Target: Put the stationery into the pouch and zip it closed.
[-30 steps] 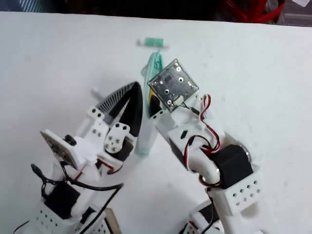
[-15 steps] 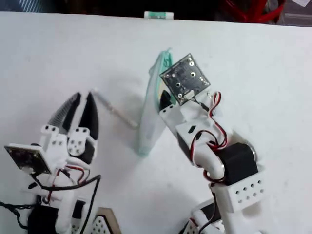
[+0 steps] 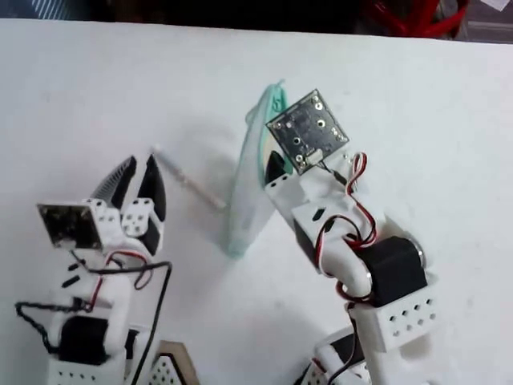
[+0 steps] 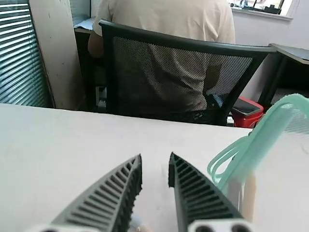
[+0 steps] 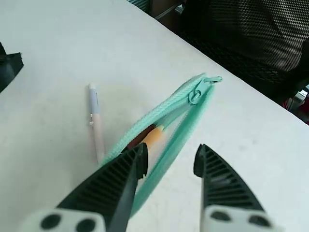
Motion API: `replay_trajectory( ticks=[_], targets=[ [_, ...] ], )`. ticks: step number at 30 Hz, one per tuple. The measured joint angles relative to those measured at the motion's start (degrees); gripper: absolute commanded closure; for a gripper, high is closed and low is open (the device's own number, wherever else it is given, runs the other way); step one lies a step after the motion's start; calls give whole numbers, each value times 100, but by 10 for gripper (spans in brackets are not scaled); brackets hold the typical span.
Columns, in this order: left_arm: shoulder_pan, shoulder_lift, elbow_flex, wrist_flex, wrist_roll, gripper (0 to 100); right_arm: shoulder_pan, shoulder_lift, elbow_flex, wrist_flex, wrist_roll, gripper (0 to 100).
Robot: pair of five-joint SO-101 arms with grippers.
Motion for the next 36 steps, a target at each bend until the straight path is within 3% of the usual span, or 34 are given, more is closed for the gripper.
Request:
replay_trajectory(
  ticks=[4,8,15,20,29,36],
  targets=[
    [-18,1046,-185,-88,0,886,0,0,0,0,0,841],
    [53,2664,-1196,53,158,886,0,0,0,0,0,841],
    [35,6646,-3912,1081,1600,789,0,0,0,0,0,842],
    [62,8826,-5486,1829,2321,783,0,0,0,0,0,842],
    [-18,11147,-6963,1890,2919,823,0,0,0,0,0,843],
    [-246,11965,-7262,1934,3174,823,0,0,0,0,0,843]
  ],
)
